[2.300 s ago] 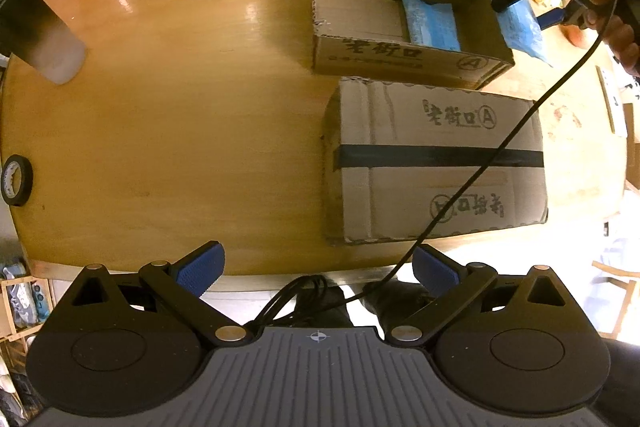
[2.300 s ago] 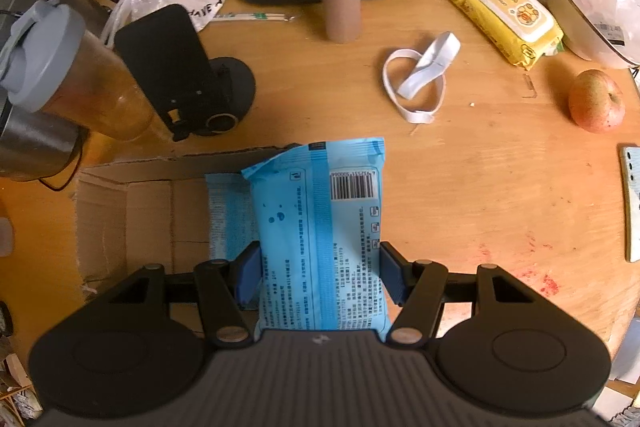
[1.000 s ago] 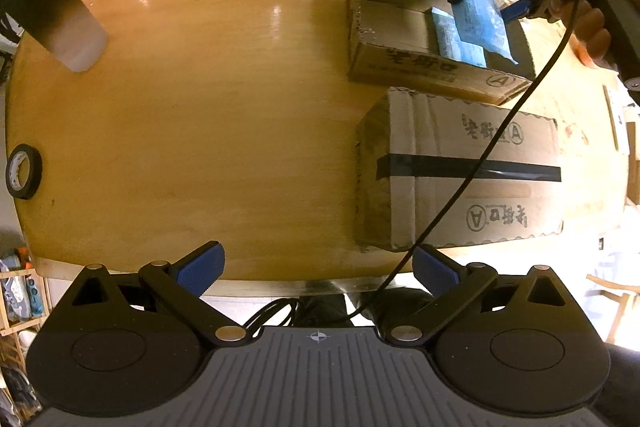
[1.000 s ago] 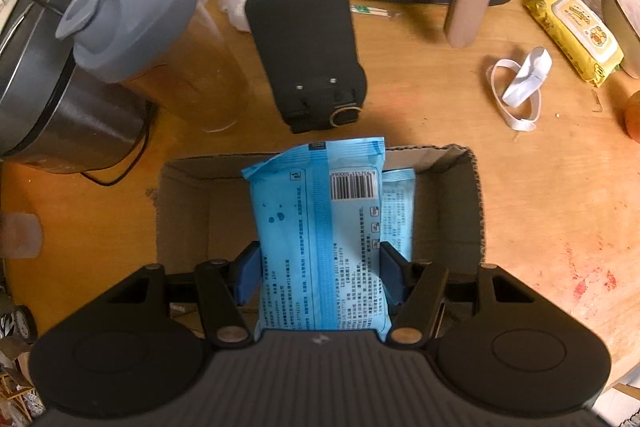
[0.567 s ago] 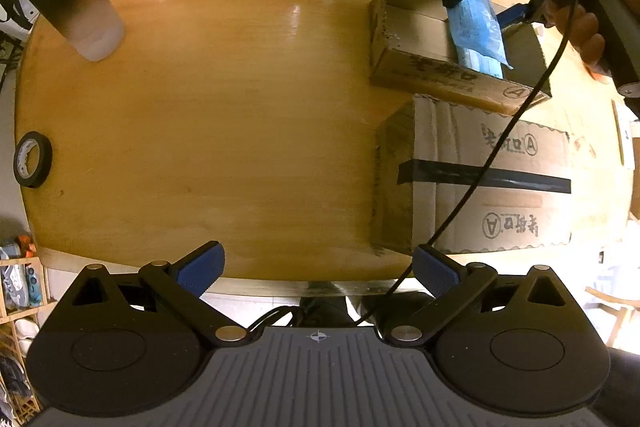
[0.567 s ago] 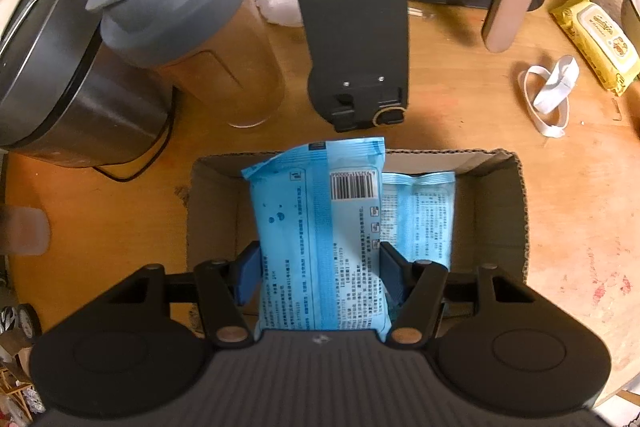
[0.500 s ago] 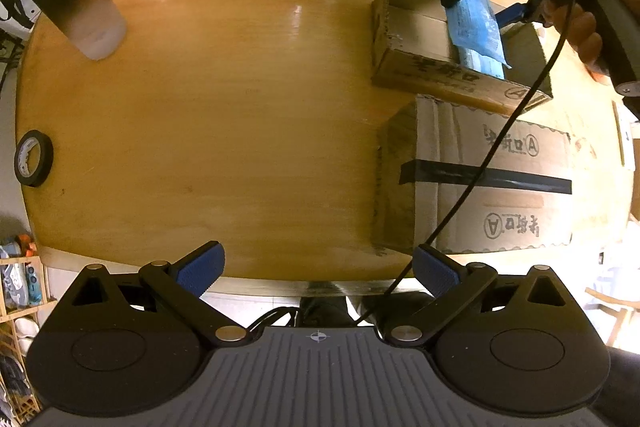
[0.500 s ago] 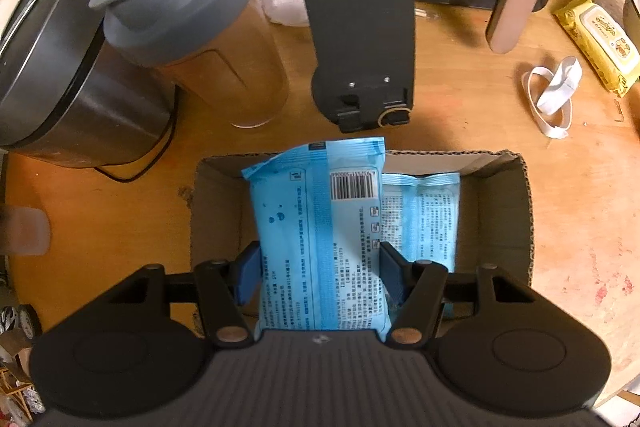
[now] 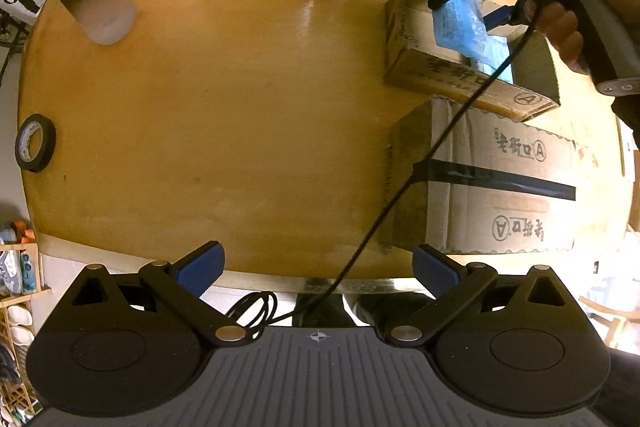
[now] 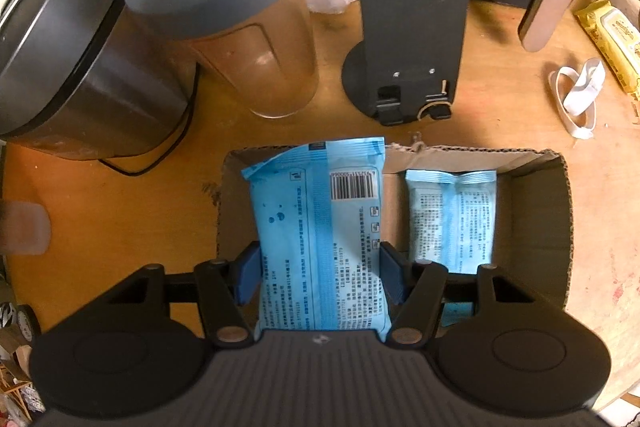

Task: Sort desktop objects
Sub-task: 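Lower the pack into the box beside the first pack and open the right gripper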

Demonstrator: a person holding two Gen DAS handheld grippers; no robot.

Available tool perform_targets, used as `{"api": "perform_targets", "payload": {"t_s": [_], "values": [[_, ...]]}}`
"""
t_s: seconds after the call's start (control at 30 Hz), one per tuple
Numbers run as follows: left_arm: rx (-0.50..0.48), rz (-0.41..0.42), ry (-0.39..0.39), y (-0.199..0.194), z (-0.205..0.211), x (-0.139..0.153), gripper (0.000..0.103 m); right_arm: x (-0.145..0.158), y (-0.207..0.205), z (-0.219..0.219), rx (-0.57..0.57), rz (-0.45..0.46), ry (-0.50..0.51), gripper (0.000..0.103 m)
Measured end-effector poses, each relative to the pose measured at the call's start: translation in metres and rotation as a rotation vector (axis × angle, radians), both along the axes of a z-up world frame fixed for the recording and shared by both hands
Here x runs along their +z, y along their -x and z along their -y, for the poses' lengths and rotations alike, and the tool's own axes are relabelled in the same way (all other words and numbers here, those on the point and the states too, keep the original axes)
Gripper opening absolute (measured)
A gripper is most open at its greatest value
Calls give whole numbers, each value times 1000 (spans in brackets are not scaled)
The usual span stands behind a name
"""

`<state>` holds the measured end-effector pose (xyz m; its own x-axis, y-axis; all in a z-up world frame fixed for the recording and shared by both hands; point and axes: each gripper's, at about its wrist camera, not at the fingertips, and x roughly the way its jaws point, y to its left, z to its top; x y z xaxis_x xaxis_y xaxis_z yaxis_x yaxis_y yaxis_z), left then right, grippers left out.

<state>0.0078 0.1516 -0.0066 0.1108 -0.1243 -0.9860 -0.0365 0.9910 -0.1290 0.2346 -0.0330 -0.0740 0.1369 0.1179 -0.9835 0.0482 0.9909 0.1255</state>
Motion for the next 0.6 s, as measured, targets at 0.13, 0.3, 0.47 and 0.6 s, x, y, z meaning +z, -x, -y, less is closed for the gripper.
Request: {"api": "perform_targets", "payload": {"t_s": [0.13,0.3,0.47,0.6], "values": [[13,-4,1,1,-4,-1,103,-6,-2,-6,4,-8,5,59],[26,-7,3,1,-9,-4,103,-13,-2,-10,12,-11,25,59],[34,-13,3,1,-11,-5,103,-18,-2,-15,28,-14,33,59],[38,-14,1,0,-12,-6,103,-29,-7,-14,15,-39,36,59]]}}
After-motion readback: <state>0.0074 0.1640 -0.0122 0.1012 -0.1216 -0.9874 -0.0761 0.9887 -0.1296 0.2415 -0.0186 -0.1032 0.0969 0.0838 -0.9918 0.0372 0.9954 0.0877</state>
